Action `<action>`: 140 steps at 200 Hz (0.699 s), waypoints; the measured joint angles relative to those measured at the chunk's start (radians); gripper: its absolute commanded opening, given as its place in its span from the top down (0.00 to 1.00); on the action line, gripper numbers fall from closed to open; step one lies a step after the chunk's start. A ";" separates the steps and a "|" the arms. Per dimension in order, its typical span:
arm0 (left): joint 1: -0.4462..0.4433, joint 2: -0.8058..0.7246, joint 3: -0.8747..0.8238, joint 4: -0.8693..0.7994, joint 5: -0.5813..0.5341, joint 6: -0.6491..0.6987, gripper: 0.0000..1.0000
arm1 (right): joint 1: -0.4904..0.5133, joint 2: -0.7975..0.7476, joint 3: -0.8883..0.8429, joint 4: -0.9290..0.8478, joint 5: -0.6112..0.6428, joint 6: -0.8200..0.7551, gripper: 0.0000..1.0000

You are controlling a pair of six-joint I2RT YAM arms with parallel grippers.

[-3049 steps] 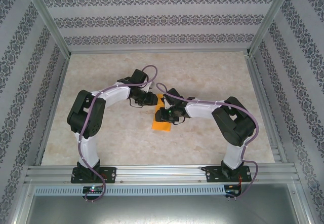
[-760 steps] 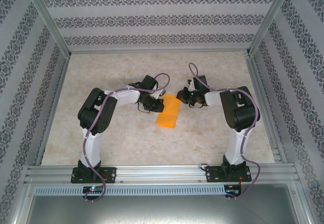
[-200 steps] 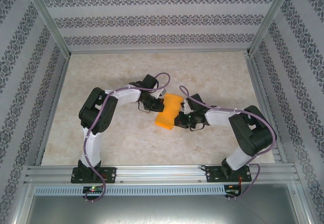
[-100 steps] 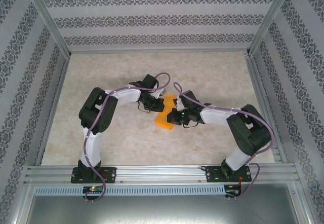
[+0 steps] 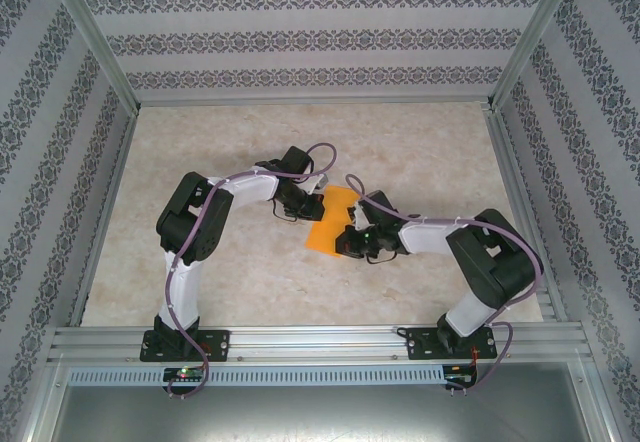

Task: Fold a paper plane with a square sheet of paper (pick it up from the middle)

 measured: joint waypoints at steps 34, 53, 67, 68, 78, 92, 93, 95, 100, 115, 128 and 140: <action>0.000 0.002 0.004 -0.004 0.000 0.000 0.95 | 0.000 -0.032 -0.044 0.026 0.000 0.004 0.99; 0.001 0.002 0.004 -0.005 0.002 0.000 0.95 | 0.001 -0.055 -0.056 0.002 0.005 0.004 0.99; 0.001 0.002 0.004 -0.004 0.004 0.000 0.95 | 0.005 -0.074 -0.059 -0.034 0.013 0.003 0.99; 0.002 0.002 0.004 -0.005 0.004 0.000 0.95 | 0.005 -0.076 -0.059 -0.036 0.013 0.003 0.99; 0.002 0.003 0.004 -0.004 0.005 0.000 0.95 | 0.007 -0.090 -0.059 -0.070 0.019 0.000 0.99; 0.002 0.003 0.004 -0.005 0.005 0.000 0.95 | 0.007 -0.108 -0.059 -0.111 0.021 0.000 0.99; 0.002 0.003 0.004 -0.005 0.006 0.000 0.95 | 0.007 -0.109 -0.059 -0.113 0.021 0.000 0.99; 0.002 0.003 0.004 -0.005 0.006 0.000 0.95 | 0.007 -0.112 -0.059 -0.120 0.022 0.000 0.99; 0.002 0.003 0.004 -0.005 0.007 0.000 0.95 | 0.007 -0.118 -0.058 -0.131 0.023 0.001 0.99; 0.002 0.003 0.005 -0.005 0.009 0.000 0.95 | 0.006 -0.134 -0.050 -0.148 0.023 0.005 0.99; 0.002 0.003 0.004 -0.005 0.011 0.000 0.94 | 0.006 -0.143 -0.036 -0.141 0.023 0.015 0.99; 0.003 0.003 0.004 -0.004 0.012 0.000 0.94 | 0.004 -0.142 -0.017 -0.116 0.023 0.030 0.99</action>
